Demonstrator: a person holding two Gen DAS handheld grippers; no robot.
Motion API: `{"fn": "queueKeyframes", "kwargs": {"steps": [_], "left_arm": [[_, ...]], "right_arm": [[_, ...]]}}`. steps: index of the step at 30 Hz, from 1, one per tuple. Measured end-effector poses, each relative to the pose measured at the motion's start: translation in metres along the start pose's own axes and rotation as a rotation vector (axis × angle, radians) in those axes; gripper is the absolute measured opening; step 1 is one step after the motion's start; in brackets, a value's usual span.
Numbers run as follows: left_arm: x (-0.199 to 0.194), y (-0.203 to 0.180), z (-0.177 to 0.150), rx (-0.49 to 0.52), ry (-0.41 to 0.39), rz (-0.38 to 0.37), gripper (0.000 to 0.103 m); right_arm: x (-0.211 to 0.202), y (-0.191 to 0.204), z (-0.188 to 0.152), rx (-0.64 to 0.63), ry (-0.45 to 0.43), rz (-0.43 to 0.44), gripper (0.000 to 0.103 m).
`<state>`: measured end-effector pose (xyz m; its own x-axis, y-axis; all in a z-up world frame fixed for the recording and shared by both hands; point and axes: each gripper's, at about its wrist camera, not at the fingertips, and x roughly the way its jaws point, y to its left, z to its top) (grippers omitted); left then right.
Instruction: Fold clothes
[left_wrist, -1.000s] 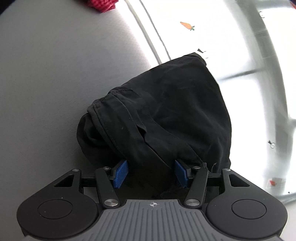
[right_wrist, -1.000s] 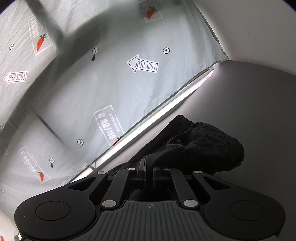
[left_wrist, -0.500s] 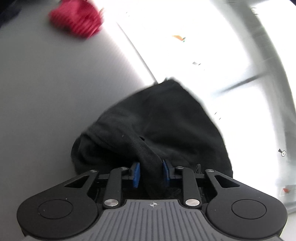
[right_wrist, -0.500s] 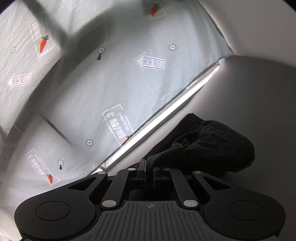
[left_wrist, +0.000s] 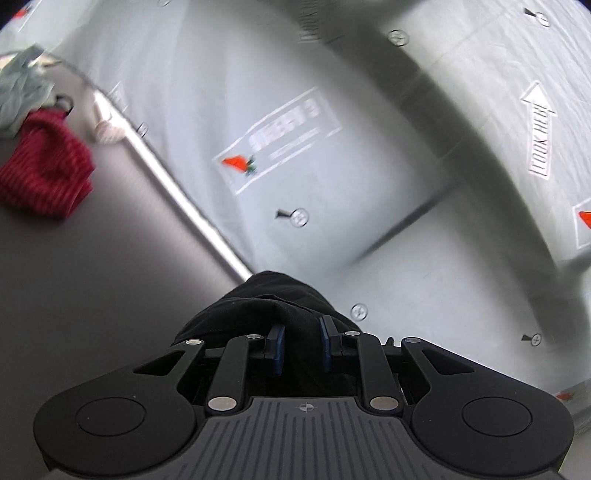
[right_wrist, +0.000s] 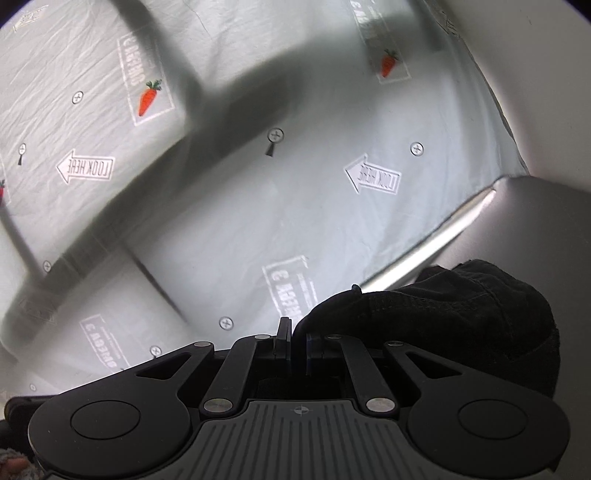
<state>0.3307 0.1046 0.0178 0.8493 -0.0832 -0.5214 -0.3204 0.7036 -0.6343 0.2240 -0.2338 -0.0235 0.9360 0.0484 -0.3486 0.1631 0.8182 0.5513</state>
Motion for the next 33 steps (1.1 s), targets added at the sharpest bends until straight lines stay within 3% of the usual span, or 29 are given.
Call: {"fn": "queueKeyframes", "kwargs": {"steps": [4, 12, 15, 21, 23, 27, 33], "left_arm": [[-0.002, -0.034, 0.027, 0.078, -0.036, -0.016, 0.021], [0.018, -0.063, 0.071, 0.143, -0.087, -0.085, 0.021], [0.006, -0.089, 0.092, 0.191, -0.145, -0.135, 0.021], [-0.057, -0.156, 0.122, 0.376, -0.359, -0.247, 0.021], [-0.082, -0.165, 0.116, 0.441, -0.416, -0.273, 0.021], [-0.099, -0.142, 0.090, 0.421, -0.386, -0.267, 0.021], [-0.078, -0.063, -0.002, 0.368, -0.248, -0.059, 0.021]], "right_arm": [[0.006, 0.012, 0.019, -0.011, -0.040, 0.010, 0.010], [0.014, 0.043, 0.069, -0.090, -0.168, 0.056, 0.010], [0.011, 0.056, 0.095, -0.100, -0.231, 0.100, 0.010], [-0.006, 0.072, 0.131, -0.122, -0.332, 0.164, 0.010], [-0.014, 0.068, 0.132, -0.127, -0.343, 0.177, 0.010], [-0.023, 0.044, 0.114, -0.149, -0.307, 0.186, 0.010], [-0.011, -0.006, 0.055, -0.193, -0.116, 0.125, 0.010]]}}
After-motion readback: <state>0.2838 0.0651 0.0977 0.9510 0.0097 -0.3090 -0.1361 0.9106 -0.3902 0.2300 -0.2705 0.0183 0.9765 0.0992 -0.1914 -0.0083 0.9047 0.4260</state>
